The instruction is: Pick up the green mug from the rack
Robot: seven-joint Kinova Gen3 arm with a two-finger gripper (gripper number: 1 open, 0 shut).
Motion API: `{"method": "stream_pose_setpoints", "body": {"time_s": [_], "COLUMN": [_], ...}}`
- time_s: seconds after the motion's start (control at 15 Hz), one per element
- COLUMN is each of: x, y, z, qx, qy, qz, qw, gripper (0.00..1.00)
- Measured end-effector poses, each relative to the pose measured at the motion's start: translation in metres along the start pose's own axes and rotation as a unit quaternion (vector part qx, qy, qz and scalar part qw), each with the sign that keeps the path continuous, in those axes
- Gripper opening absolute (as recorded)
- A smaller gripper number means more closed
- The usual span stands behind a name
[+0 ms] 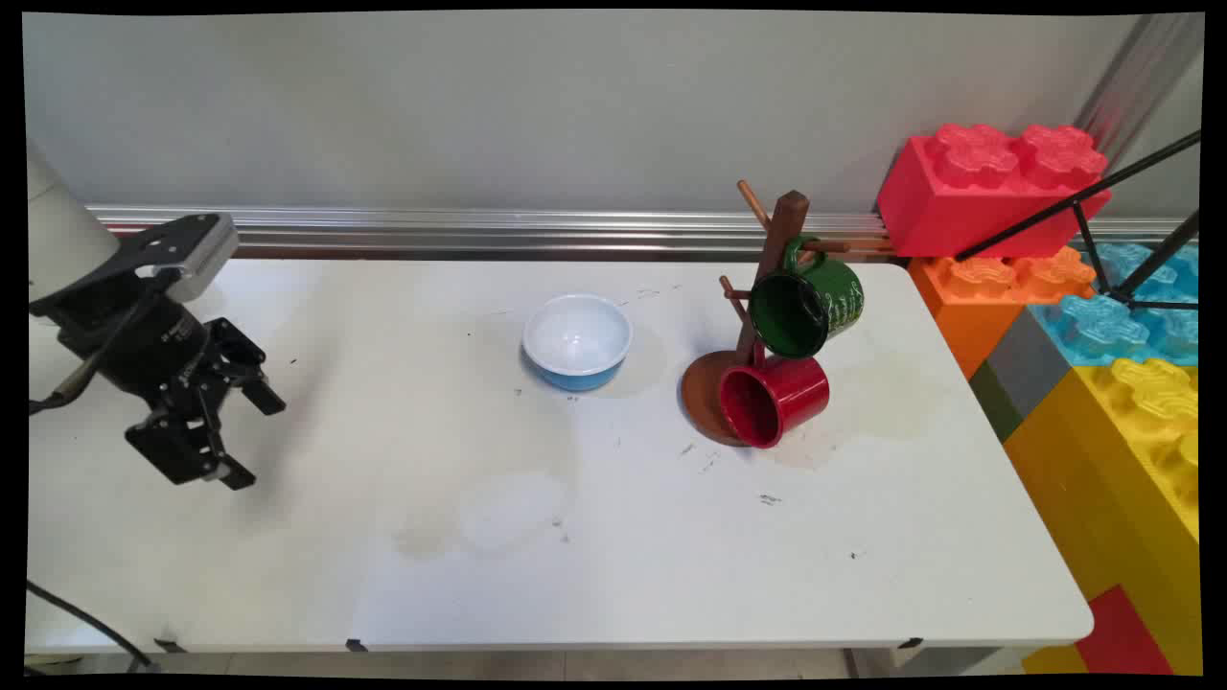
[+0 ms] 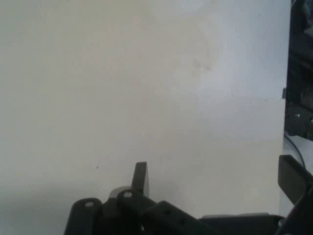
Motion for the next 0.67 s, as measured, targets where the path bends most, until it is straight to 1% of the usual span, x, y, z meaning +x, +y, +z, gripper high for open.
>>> {"method": "stream_pose_setpoints", "body": {"time_s": [0.13,0.2,0.33,0.53,0.67], "x": [0.007,0.014,0.030,0.060,0.084], "y": [0.001,0.001,0.000,-0.004,-0.005], "z": [0.003,0.005,0.005,0.007,0.006], "qx": [-0.005,-0.005,-0.002,0.000,-0.001], "qy": [0.028,0.047,0.085,0.146,0.187], "qz": [-0.011,-0.018,-0.034,-0.061,-0.069], "qw": [0.9995,0.9987,0.9958,0.9874,0.9799], "gripper": [1.00,1.00,1.00,1.00,1.00]}}
